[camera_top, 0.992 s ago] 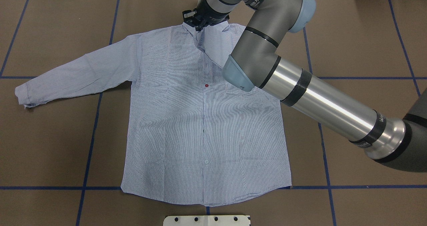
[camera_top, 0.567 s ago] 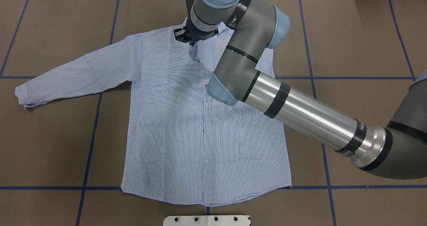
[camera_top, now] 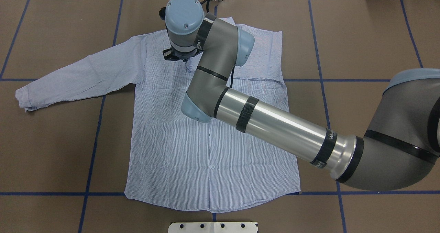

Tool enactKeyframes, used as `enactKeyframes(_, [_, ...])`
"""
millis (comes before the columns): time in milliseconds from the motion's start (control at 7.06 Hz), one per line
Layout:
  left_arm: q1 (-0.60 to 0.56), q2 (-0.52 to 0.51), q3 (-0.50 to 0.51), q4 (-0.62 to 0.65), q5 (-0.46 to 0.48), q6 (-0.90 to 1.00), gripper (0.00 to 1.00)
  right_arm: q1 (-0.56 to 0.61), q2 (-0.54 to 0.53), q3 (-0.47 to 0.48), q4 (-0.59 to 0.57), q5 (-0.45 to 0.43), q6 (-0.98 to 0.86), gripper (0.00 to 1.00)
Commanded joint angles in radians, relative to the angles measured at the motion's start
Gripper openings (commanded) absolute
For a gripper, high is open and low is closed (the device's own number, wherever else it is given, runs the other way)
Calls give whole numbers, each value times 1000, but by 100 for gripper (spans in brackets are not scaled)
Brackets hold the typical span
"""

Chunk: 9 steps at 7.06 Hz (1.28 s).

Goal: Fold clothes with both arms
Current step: 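Lift the cuff with the right gripper and carry it toward the collar, then lay the sleeve across the shirt's upper chest and release it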

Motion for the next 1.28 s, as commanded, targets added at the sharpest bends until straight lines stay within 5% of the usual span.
enactKeyframes(0, [0,1,3,0,0,0,99,-35,38,-56,5,-62,-1,0])
enactKeyframes(709, [0,1,8,0,0,0,99,-91,49,-97,65,-171,0,0])
enactKeyframes(850, [0,1,11,0,0,0,99,-98,48,-96,65,-182,0,72])
enactKeyframes(992, [-2,1,11,0,0,0,99,-120,49,-96,70,-233,0,100])
enactKeyframes(1134, [-2,1,11,0,0,0,99,-121,49,-96,70,-235,0,100])
